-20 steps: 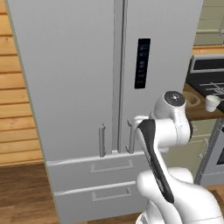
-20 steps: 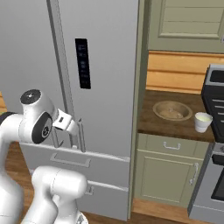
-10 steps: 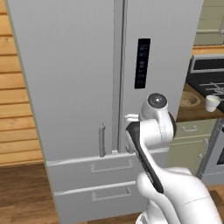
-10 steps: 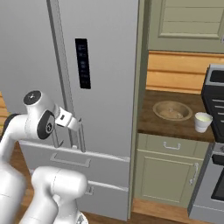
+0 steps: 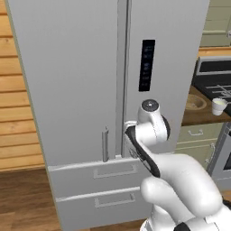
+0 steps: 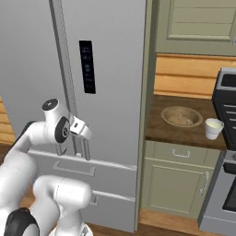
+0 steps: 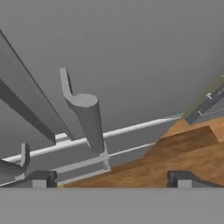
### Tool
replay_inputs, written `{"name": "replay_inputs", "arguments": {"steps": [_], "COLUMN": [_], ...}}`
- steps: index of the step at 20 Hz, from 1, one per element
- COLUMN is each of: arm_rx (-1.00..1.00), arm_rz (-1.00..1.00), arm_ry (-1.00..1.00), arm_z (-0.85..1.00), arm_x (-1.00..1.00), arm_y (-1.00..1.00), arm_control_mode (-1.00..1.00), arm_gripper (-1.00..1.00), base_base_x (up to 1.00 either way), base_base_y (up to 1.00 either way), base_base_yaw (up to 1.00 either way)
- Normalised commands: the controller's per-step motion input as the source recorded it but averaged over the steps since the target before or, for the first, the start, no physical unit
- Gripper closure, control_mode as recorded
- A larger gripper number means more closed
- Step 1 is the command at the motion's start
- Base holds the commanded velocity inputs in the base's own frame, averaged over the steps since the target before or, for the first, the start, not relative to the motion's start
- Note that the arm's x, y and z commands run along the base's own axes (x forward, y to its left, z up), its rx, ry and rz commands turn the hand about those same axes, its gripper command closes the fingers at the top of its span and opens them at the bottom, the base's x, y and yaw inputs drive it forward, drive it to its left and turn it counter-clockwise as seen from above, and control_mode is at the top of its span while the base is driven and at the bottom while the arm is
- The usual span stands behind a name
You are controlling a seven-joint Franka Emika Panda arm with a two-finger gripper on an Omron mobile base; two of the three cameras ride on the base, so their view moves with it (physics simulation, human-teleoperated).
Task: Grab a lemon wedge from the fridge and one ice cube from the ice bowl, and put them in the glass of lemonade.
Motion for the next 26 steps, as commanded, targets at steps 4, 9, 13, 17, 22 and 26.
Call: {"name": "replay_inputs", "arguments": {"steps": [4, 9, 13, 17, 22, 26], "arm_rx": [0.03, 0.01, 0.00, 0.00, 0.01, 0.04], "arm_rz": [0.30, 0.22, 0.05, 0.00, 0.00, 0.00], "arm_ry": [0.03, 0.01, 0.01, 0.00, 0.00, 0.00], "arm_z": [-0.40, -0.17, -0.05, -0.34, -0.38, -0.20], "arm_x": [0.65, 0.12, 0.02, 0.21, 0.26, 0.20], "arm_y": [-0.48, 0.00, 0.34, 0.24, -0.01, 0.00], "arm_control_mode": [-1.00, -1.00, -1.00, -1.00, -1.00, -1.00], "arm_gripper": [-1.00, -1.00, -1.00, -1.00, -1.00, -1.00], "base_base_x": [0.00, 0.00, 0.00, 0.00, 0.00, 0.00], "base_base_y": [0.00, 0.00, 0.00, 0.00, 0.00, 0.00], "base_base_yaw": [0.00, 0.00, 0.00, 0.00, 0.00, 0.00]}}
